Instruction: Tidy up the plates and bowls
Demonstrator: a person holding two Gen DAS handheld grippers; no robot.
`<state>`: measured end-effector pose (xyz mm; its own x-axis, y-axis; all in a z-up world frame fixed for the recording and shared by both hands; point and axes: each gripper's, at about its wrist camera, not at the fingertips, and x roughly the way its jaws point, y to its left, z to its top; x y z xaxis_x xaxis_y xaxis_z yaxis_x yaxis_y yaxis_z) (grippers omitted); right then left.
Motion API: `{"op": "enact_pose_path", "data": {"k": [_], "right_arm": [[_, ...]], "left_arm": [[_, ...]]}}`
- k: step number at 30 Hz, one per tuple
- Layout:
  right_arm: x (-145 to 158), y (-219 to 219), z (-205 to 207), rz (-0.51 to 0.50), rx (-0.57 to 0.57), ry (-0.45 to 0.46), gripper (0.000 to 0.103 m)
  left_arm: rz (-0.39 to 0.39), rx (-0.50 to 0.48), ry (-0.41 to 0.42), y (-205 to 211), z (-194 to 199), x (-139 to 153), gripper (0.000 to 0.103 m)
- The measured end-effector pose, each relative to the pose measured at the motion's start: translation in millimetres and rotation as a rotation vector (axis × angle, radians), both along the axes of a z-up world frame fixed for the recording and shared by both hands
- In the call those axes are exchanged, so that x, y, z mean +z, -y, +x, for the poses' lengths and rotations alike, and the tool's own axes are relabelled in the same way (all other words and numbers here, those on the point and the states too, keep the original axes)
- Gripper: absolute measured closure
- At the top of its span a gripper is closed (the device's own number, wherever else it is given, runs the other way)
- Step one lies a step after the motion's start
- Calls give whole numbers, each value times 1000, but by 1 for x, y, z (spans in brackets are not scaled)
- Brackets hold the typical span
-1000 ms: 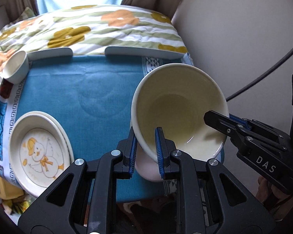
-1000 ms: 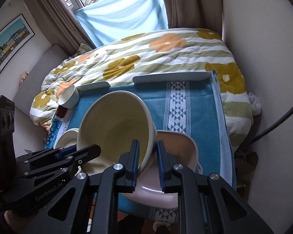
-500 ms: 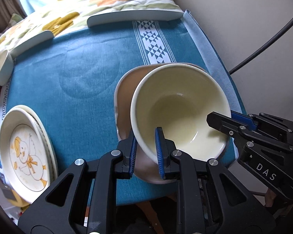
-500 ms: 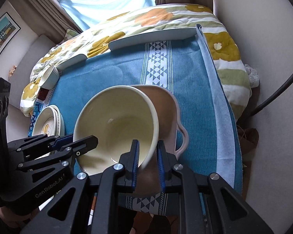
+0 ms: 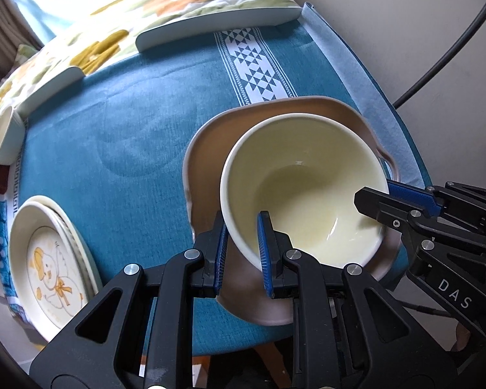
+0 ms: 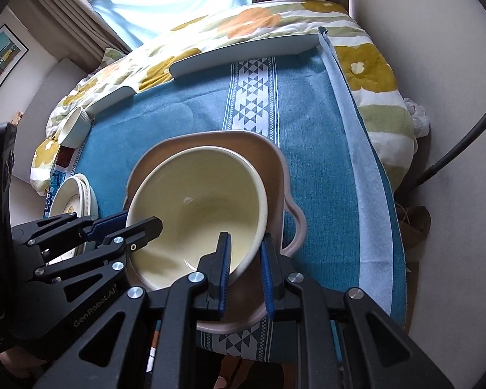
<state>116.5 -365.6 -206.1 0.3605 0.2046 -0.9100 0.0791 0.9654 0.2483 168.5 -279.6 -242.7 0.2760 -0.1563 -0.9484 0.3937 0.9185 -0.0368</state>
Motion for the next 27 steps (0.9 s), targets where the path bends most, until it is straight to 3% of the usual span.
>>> {"op": "enact_pose_path", "data": {"k": [17,27], "right_arm": [[11,2,-8,-23,-11,33,87],[55,11,-15,8,-11,141,87]], "left_arm": [[9,-14,31,-3,-8,9,87],[-51,43,130,-21,-18,60,87]]}}
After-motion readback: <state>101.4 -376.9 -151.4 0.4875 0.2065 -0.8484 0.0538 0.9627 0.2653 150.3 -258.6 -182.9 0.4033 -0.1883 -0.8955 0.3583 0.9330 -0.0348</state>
